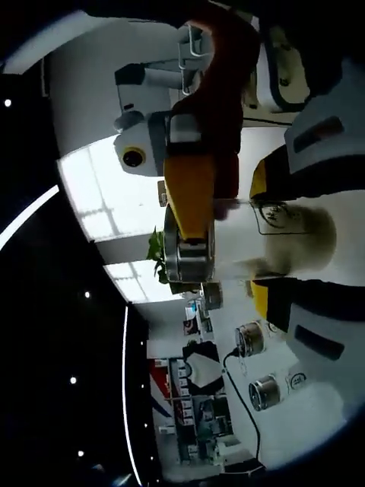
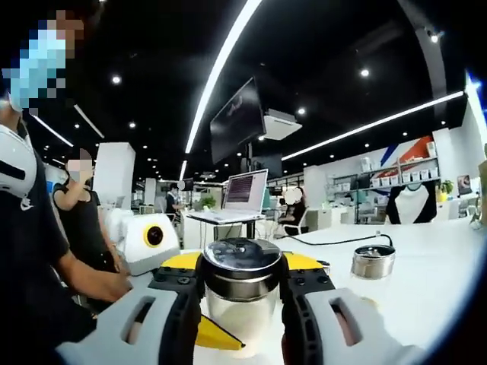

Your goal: Rotate the seasoning bottle until the label or dispensing opening points toward the visible target arrow and the bottle remains upright within the marked orientation range

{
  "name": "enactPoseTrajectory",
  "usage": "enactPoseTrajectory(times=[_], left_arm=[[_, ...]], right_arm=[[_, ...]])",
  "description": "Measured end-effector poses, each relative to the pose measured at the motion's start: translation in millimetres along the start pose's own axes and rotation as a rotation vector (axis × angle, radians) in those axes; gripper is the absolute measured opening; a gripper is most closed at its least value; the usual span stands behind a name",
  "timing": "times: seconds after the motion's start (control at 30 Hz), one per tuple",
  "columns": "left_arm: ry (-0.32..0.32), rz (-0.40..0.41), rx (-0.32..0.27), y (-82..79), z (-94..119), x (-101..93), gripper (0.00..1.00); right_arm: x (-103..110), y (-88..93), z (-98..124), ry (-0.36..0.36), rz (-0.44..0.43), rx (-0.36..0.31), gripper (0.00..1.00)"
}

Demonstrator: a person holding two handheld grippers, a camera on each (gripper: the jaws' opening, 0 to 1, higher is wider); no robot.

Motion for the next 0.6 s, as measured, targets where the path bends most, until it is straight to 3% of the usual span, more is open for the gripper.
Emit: enactPoseTrajectory(times=[0.13, 0.3, 0.43, 0.6], left_arm=[[-0.085, 0.006, -0.008, 1.4, -0.6, 3.1, 0.41], [-0.157, 0.004, 0.030, 7.0, -2.3, 4.9, 0.41], [-0.137, 0.055, -0.003, 6.3, -2.2, 4.3, 0.41], [-0.073, 0.052, 0.002, 4.6, -4.3, 5.2, 0.42]], right_arm=[[0.3, 6.9, -6.5, 0.097, 0.037, 0.012, 0.39], [-2.4, 15.2, -11.6, 0.183, 0.020, 0.048, 0.39], [-3.9, 12.9, -10.3, 0.191, 0.006, 0.044, 0.38], [-9.2, 10.4, -8.6, 0.167, 0.007, 0.056, 0.37]])
Point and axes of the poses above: the point that each gripper's makers call its tool centre point, and the gripper's own axes: z roughly backward along the fingers, x roughly to its left, y roughly out of its underside, the point moved 4 cm from there along z, roughly backward along the fingers, and after that the axes turned 15 degrees about y, right-handed, at the moved point
